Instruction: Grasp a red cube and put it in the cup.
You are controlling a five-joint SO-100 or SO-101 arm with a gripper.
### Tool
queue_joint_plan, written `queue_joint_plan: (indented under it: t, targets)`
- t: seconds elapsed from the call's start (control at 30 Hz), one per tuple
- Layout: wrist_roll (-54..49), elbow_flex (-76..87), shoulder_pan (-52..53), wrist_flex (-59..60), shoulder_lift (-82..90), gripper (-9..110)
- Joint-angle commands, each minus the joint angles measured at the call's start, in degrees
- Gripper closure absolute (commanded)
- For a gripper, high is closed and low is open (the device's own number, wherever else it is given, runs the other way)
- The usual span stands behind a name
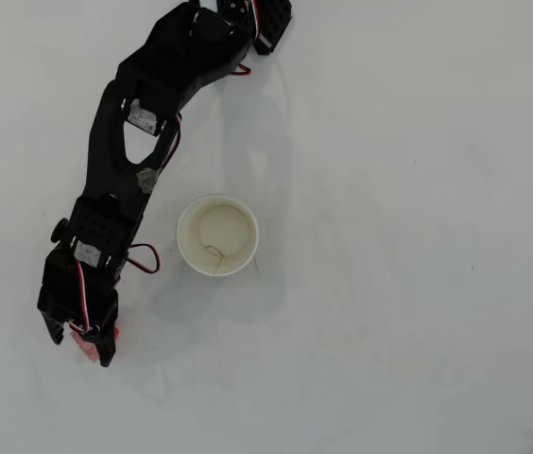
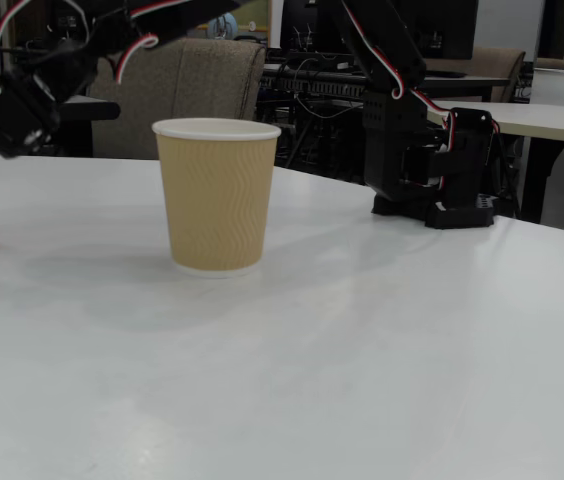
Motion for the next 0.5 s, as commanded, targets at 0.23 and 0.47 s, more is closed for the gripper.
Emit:
queue_joint_plan:
  t: [0.23, 0.47]
  targets:
    - [-0.5, -2.4, 0.8, -0.5, -0.8, 75]
    - [-0.5, -3.5, 0.8, -0.8, -2.3, 75]
